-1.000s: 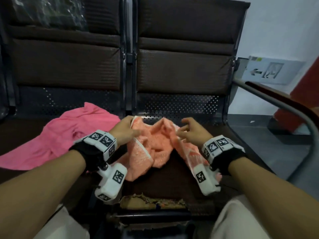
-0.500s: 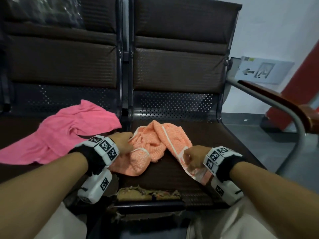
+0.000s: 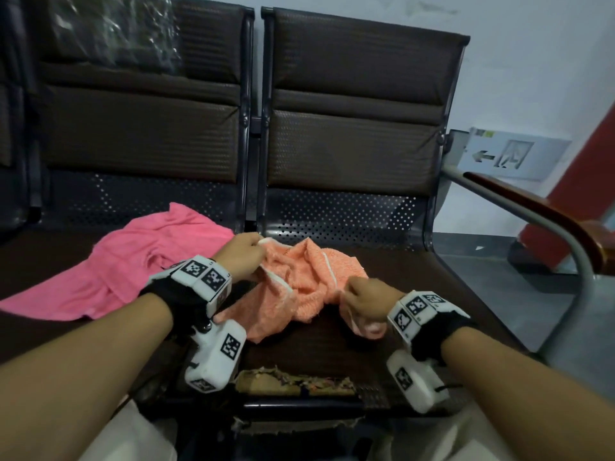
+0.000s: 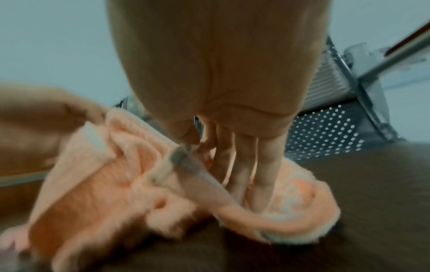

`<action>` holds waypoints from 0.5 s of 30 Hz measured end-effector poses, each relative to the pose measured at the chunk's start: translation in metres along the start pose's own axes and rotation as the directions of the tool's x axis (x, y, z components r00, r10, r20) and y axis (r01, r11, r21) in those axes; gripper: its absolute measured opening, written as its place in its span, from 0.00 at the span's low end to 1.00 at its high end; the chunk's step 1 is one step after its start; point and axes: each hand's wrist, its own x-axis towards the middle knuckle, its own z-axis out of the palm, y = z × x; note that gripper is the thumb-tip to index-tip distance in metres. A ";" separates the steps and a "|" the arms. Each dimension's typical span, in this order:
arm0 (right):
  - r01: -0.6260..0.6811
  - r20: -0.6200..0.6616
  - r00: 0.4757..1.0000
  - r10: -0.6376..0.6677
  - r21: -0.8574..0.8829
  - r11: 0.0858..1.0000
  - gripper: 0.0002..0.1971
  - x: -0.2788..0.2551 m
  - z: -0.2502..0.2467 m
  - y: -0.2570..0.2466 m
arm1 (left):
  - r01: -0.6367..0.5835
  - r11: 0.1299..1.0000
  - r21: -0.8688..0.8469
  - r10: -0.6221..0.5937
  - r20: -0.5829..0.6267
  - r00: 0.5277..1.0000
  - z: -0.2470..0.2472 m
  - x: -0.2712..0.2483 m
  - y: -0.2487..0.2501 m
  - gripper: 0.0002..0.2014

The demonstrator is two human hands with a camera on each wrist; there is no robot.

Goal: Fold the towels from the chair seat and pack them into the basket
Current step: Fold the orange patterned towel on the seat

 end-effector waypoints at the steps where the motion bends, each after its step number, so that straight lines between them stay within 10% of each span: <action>1: 0.028 -0.098 0.995 -0.017 0.109 0.994 0.10 0.006 -0.004 -0.006 | -0.003 0.994 -0.109 0.002 -0.011 1.000 0.000 0.000 0.006 0.13; 7: 0.299 -0.419 0.908 -0.019 0.614 0.730 0.06 0.037 -0.018 -0.037 | -0.097 0.977 -0.188 0.094 -0.026 0.995 -0.001 -0.001 0.021 0.09; 12: 0.407 -0.293 0.913 -0.284 0.620 0.671 0.26 0.042 -0.012 -0.052 | -0.223 0.972 0.071 0.216 0.096 0.972 -0.005 -0.002 0.022 0.11; 15: 0.392 -0.168 0.918 -0.359 0.505 0.769 0.15 0.047 -0.007 -0.060 | -0.259 0.963 0.081 0.240 0.190 0.952 -0.006 -0.001 0.018 0.08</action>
